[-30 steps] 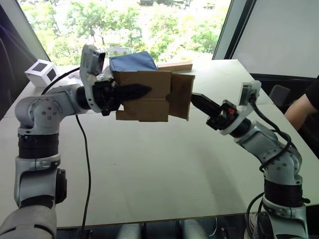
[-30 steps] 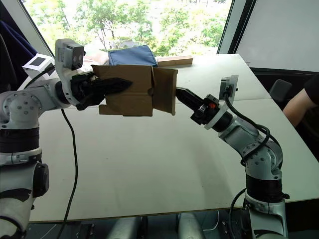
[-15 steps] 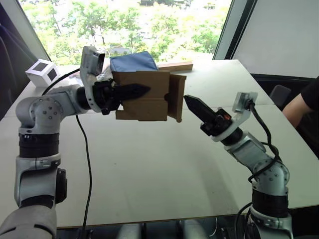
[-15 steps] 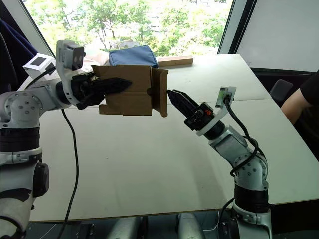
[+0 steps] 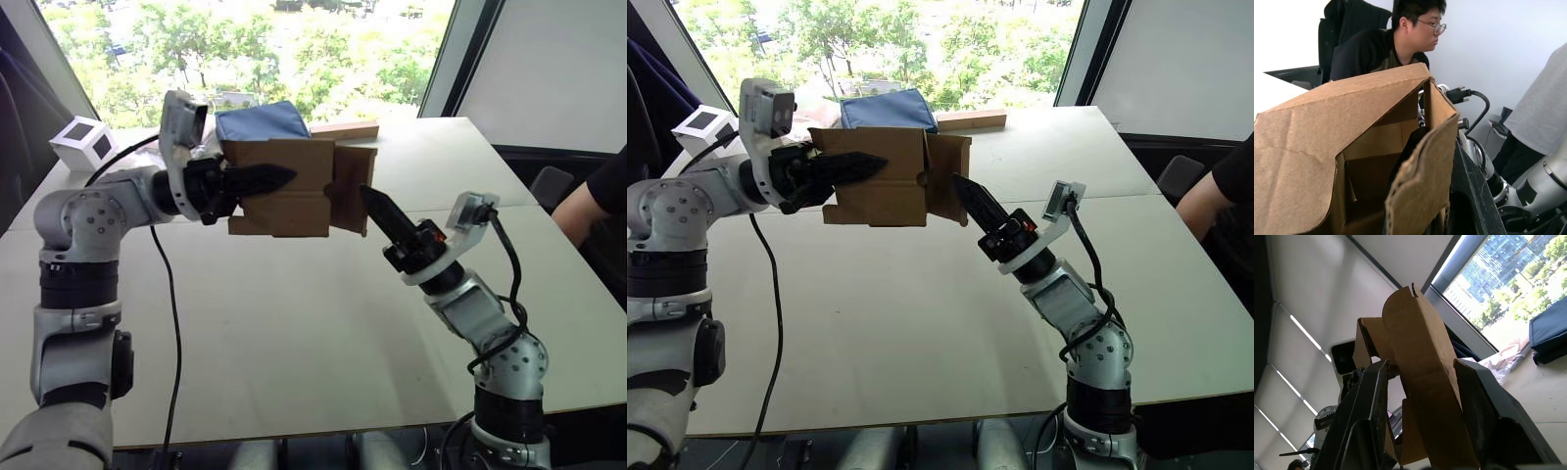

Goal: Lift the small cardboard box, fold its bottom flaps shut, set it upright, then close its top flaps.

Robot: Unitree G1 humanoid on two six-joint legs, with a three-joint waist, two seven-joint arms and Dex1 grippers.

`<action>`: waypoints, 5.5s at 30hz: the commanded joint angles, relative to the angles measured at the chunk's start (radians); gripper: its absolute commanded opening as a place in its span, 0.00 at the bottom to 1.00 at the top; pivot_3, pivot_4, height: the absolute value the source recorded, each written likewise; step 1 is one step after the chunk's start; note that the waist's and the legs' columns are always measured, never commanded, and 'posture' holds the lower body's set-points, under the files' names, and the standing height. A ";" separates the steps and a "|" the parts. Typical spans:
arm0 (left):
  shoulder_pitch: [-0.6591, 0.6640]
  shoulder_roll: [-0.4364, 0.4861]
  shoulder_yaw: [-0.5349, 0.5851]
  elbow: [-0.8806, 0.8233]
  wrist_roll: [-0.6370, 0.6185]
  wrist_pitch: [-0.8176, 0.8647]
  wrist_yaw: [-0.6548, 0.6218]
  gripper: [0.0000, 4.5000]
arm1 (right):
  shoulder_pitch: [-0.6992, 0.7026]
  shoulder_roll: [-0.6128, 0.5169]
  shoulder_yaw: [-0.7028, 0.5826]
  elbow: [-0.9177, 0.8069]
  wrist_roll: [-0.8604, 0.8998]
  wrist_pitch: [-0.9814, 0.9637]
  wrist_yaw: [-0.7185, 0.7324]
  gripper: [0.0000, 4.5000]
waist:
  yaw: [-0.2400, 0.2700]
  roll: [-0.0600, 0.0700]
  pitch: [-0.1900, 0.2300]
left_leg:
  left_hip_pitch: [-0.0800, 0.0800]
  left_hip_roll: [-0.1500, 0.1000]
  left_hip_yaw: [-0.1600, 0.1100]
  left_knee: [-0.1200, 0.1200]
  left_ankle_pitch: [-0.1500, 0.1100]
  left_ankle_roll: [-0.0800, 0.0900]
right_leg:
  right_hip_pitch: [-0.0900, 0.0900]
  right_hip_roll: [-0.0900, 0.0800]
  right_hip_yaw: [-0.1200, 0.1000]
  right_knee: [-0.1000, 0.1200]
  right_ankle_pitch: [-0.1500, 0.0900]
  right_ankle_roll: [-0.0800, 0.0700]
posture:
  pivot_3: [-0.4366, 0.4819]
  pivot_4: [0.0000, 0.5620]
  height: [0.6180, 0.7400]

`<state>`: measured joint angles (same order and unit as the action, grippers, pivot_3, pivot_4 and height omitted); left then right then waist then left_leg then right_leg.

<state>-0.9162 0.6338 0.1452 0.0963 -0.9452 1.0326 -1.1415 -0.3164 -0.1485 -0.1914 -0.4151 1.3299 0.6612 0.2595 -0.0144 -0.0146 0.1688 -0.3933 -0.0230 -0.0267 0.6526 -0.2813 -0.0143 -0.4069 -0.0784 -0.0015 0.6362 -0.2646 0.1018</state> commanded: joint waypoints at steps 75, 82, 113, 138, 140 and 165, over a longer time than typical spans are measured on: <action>-0.018 -0.012 0.013 -0.024 0.015 -0.030 -0.001 0.00 | 0.003 0.101 0.070 0.068 0.103 -0.079 -0.001 0.71 | -0.001 0.000 0.000 | 0.000 0.000 0.000 0.000 0.000 0.000 | 0.000 0.000 0.000 0.001 0.000 0.000 | 0.48 0.27 0.98; -0.019 -0.014 0.011 -0.022 0.017 -0.032 -0.001 0.00 | 0.001 0.116 0.060 0.053 0.135 -0.073 0.018 0.57 | -0.001 0.000 0.000 | 0.000 0.000 0.000 0.000 0.000 0.000 | 0.000 0.000 0.000 0.001 0.000 0.000 | 0.48 0.27 0.98; -0.013 -0.014 0.012 -0.028 0.015 -0.035 0.005 0.00 | -0.007 0.130 0.048 0.094 0.172 -0.073 0.004 0.57 | -0.002 0.000 0.000 | 0.000 0.000 0.000 0.000 0.000 0.000 | -0.001 0.000 0.000 0.001 0.000 0.000 | 0.48 0.27 0.98; 0.008 -0.049 0.002 -0.050 0.020 -0.060 0.027 0.00 | -0.032 0.197 0.081 0.091 0.094 -0.091 -0.025 0.57 | -0.002 0.000 0.000 | 0.000 0.000 0.000 0.000 0.000 0.000 | -0.001 0.000 0.000 0.001 0.000 0.000 | 0.48 0.27 0.98; 0.013 -0.051 -0.001 -0.056 0.020 -0.062 0.028 0.00 | -0.036 0.204 0.079 0.097 0.086 -0.098 -0.029 0.57 | -0.002 0.000 0.000 | 0.000 0.000 0.000 0.000 0.000 0.000 | -0.001 0.000 0.000 0.001 0.000 0.000 | 0.48 0.27 0.98; -0.003 -0.119 0.009 -0.037 0.024 -0.076 0.062 0.00 | -0.039 0.196 0.146 0.050 0.064 -0.040 0.007 0.57 | -0.002 0.000 0.000 | 0.000 0.000 0.000 0.000 0.000 0.000 | -0.001 0.000 0.000 0.001 0.000 0.000 | 0.48 0.27 0.98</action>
<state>-0.8813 0.5187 0.1411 0.0760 -0.8985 0.9556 -1.0814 -0.3421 0.0422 -0.0974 -0.3076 1.3870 0.5936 0.2433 -0.0168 -0.0144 0.1687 -0.3932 -0.0231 -0.0267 0.6525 -0.2812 -0.0143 -0.4078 -0.0783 -0.0012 0.6376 -0.2646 0.1018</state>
